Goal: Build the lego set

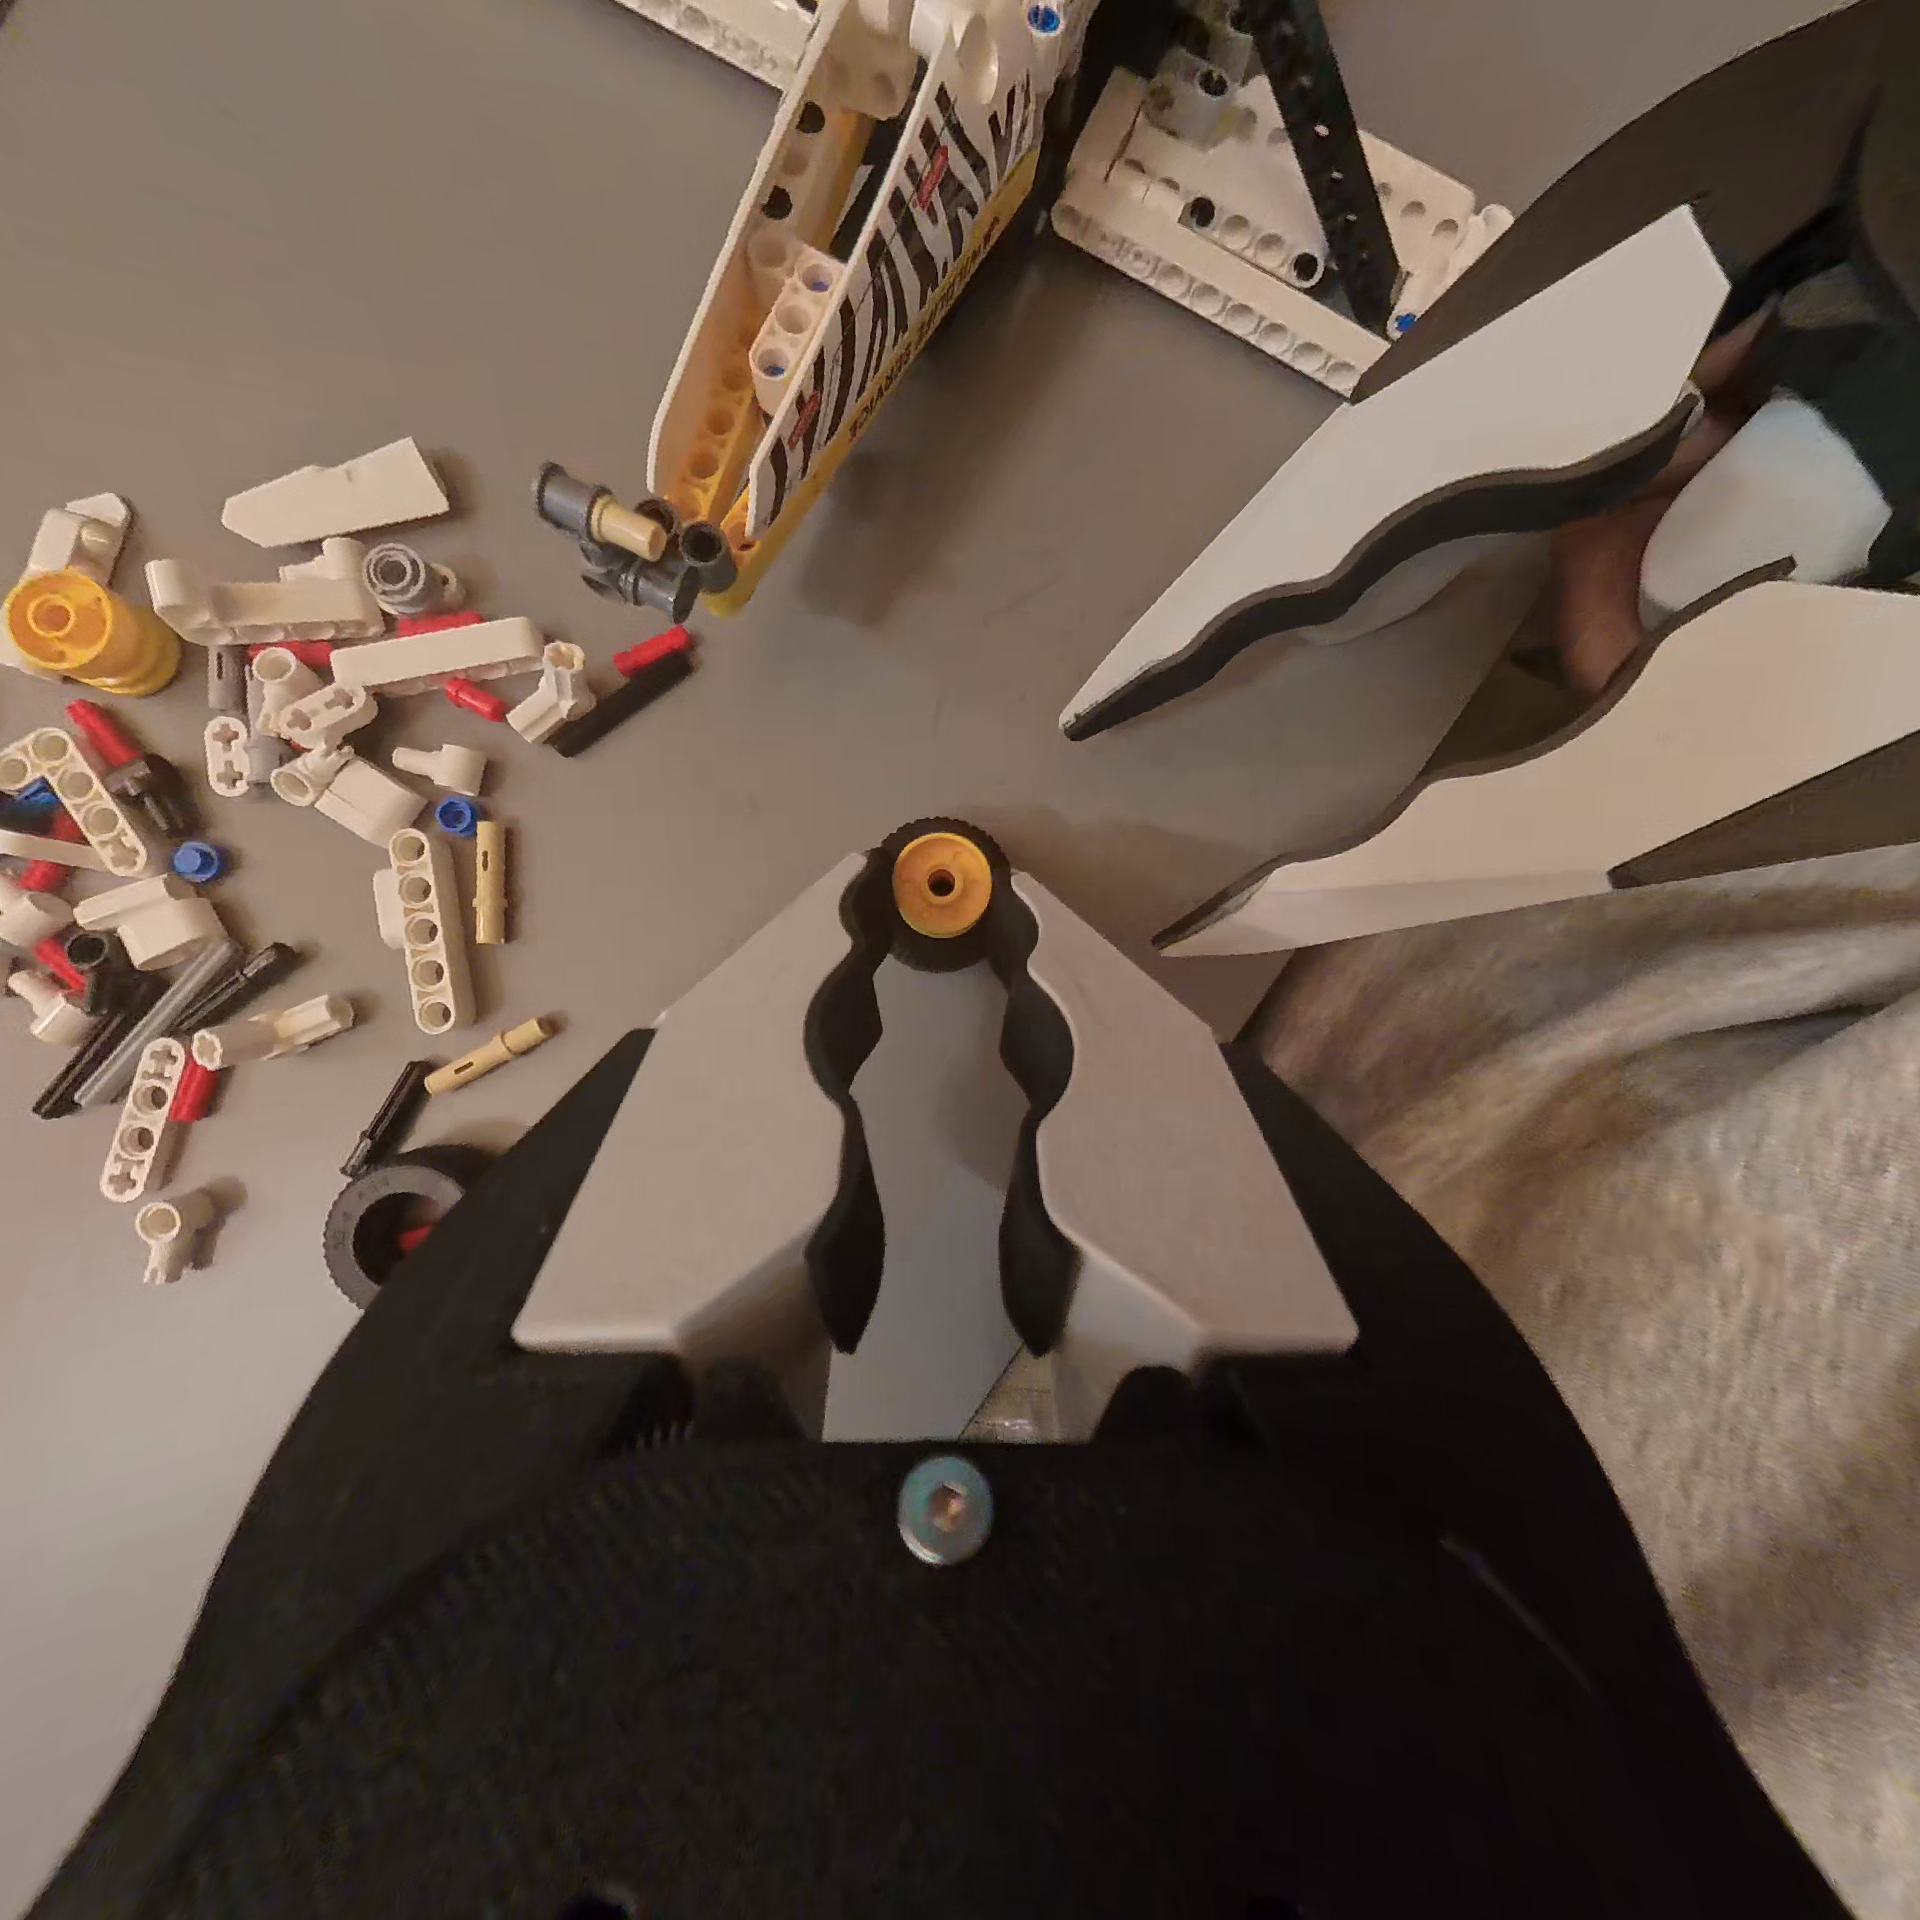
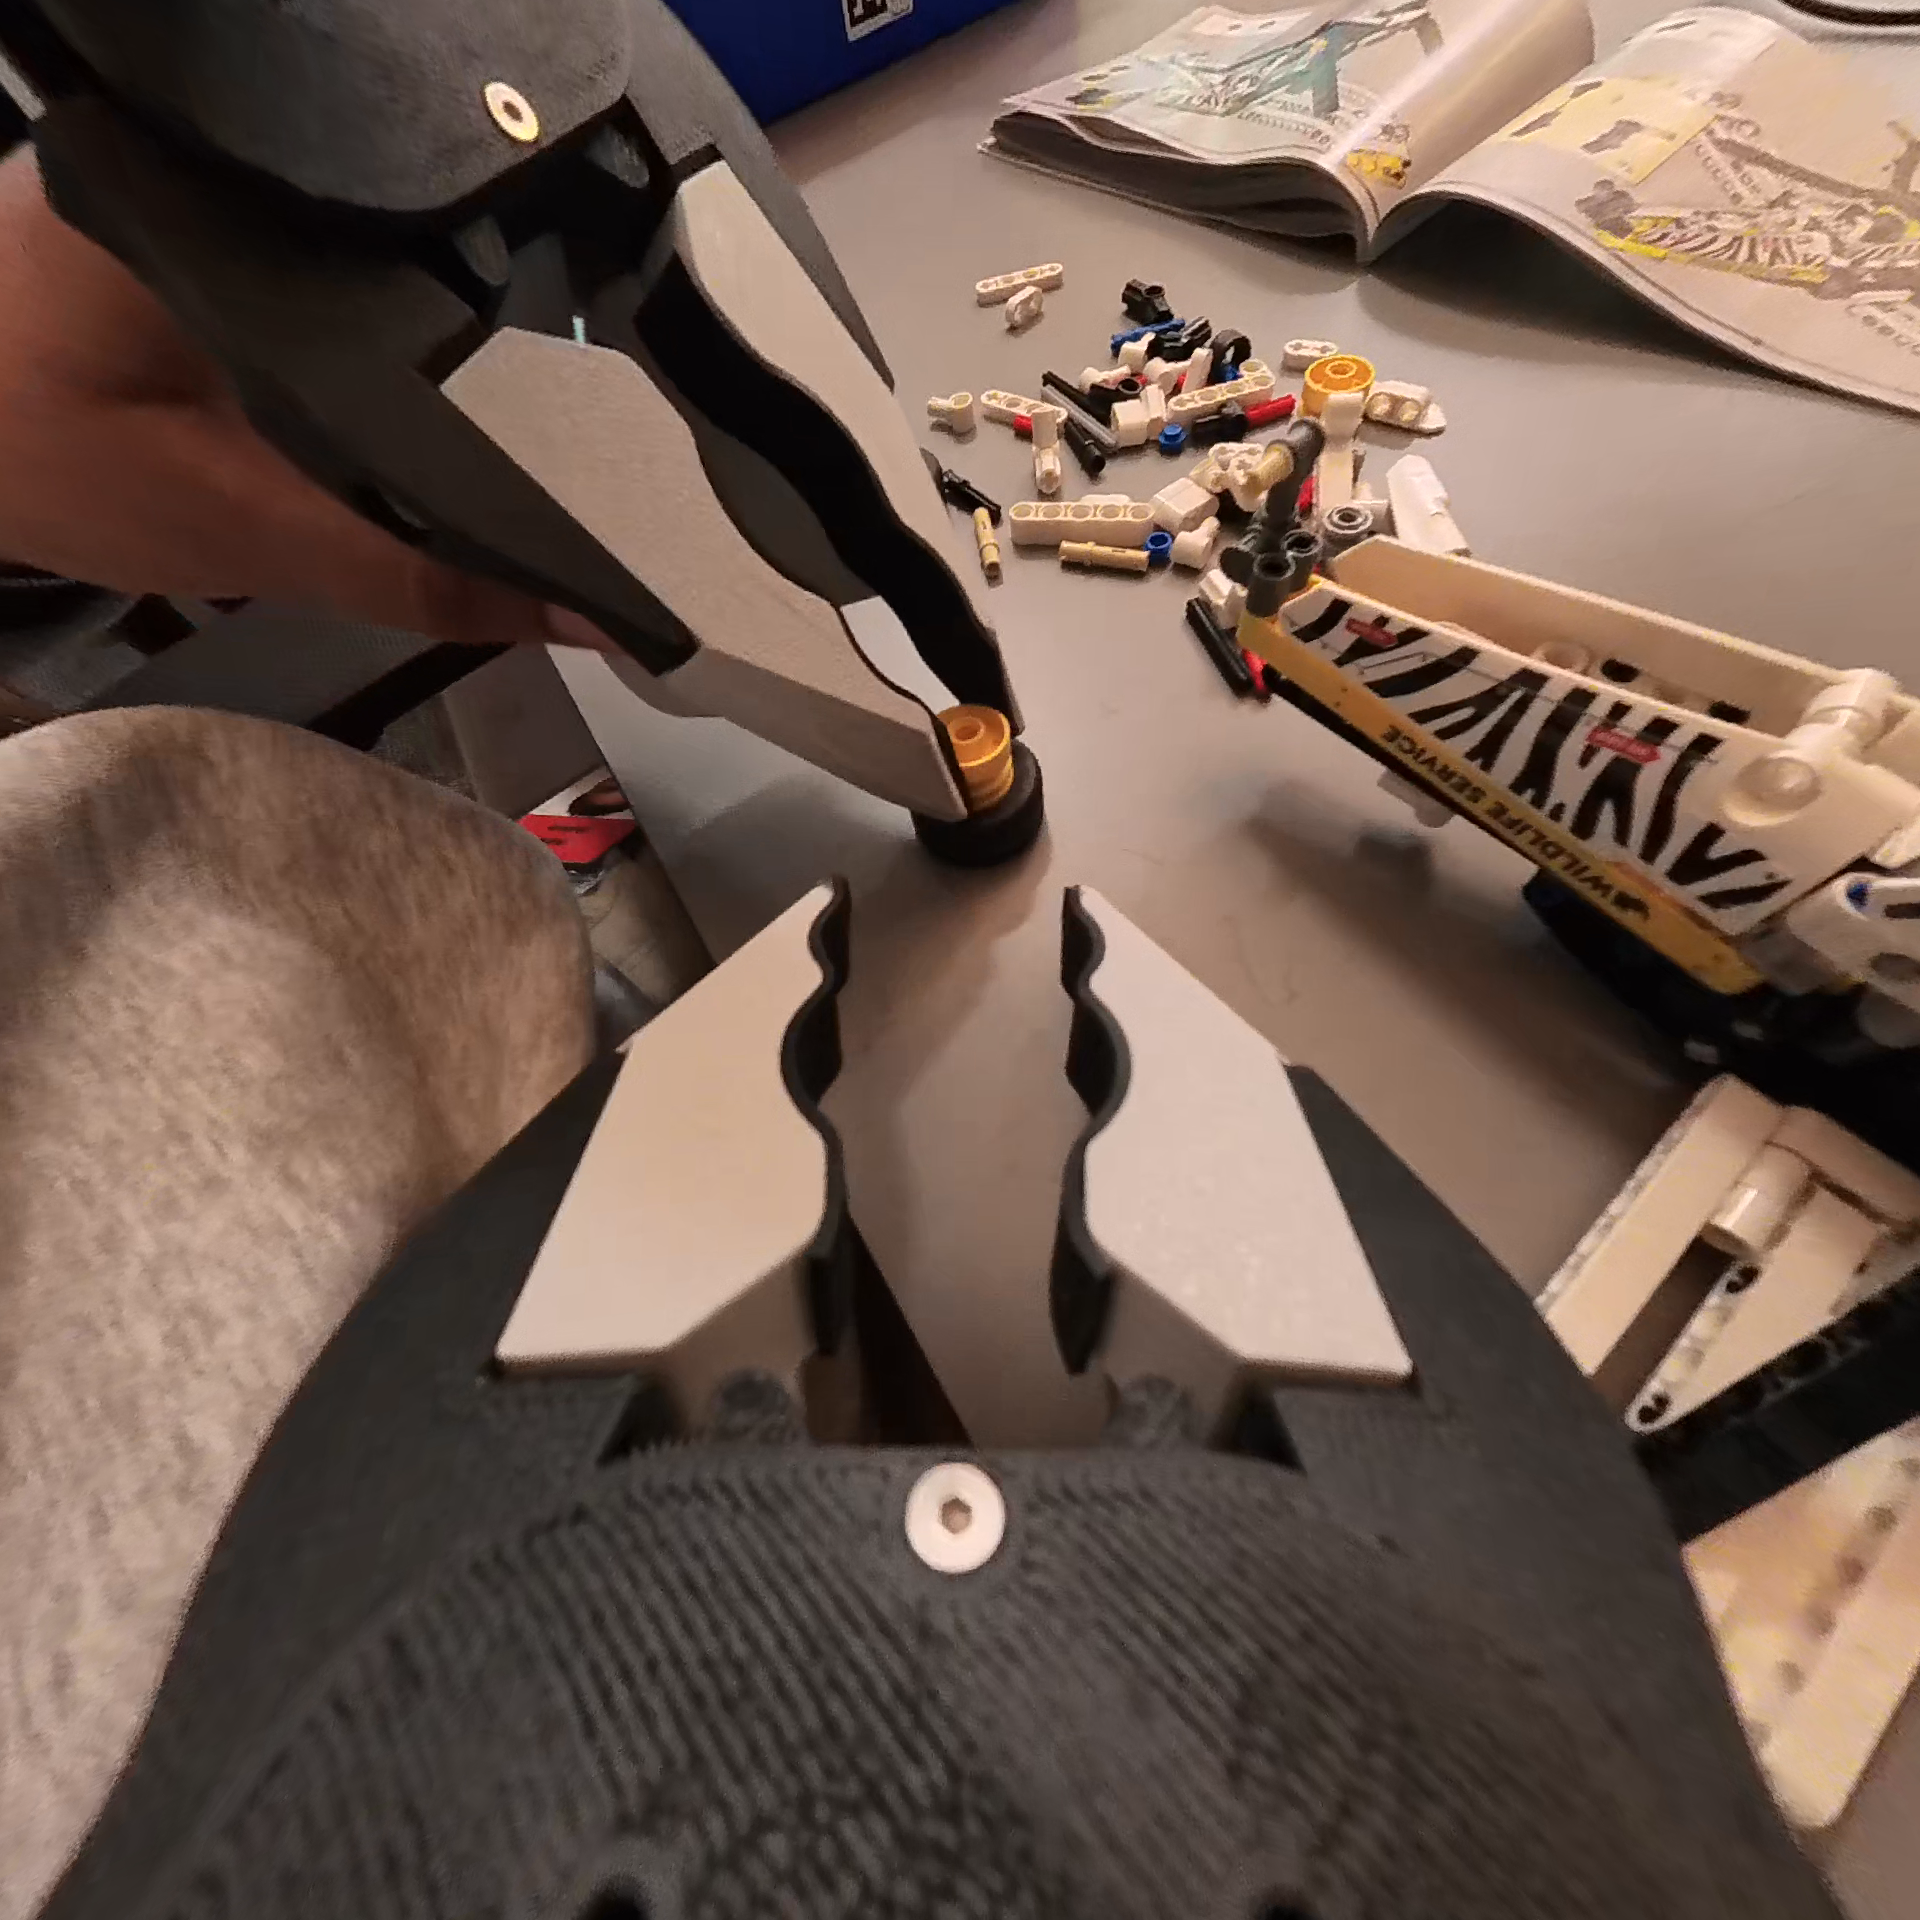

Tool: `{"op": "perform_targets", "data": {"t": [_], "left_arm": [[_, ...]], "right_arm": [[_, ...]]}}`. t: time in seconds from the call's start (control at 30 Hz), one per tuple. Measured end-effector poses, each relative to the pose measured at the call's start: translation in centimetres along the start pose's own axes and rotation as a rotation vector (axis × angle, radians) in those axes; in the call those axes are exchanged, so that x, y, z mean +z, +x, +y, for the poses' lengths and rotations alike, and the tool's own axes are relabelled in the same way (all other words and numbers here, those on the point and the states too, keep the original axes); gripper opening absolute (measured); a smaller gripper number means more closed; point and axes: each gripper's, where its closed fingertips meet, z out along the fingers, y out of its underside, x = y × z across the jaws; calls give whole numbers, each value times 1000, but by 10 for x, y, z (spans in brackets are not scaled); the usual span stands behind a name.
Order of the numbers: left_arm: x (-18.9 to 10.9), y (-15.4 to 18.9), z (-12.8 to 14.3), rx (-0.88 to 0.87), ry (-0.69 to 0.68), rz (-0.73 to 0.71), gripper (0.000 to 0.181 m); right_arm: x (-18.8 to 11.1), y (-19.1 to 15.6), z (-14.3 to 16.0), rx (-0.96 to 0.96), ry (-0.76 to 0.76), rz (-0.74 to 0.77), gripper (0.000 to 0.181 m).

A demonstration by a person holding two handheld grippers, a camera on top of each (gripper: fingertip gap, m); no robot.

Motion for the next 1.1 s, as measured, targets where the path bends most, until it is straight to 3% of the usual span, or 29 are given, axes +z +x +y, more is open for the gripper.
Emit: {"op": "perform_targets", "data": {"t": [0.17, 0.33, 0.47, 0.53, 0.63, 0.73, 0.83, 0.93, 1.1], "left_arm": [[0, 0, 2, -18, -34, 27, 19], [-1, 0, 0, -6, 76, 60, 19], [-3, 9, -2, -54, 129, 130, 41], [-1, 2, 3, -36, 109, 73, 52], [7, -8, 13, 23, 57, -13, 52], [10, -1, 8, 30, 85, 18, 30], [11, -1, 6, 52, 115, 12, 29], [2, 2, -3, 80, 215, 11, 29], [-24, 13, -31, 191, 428, -53, 29]], "right_arm": [[-2, -1, -4, -1, 35, -5, 39], [-5, 2, -3, 3, 41, 8, 43], [-6, 4, -3, 29, 45, 1, 47], [-6, 5, -5, 48, 51, -9, 48], [-8, 5, -13, 60, 89, -23, 46], [-15, 6, -26, 48, 174, -11, 42], [-18, 8, -30, 51, 195, 3, 46], [-17, 8, -30, 81, 197, -20, 57], [-23, -7, -48, 225, 304, -202, 81]]}}
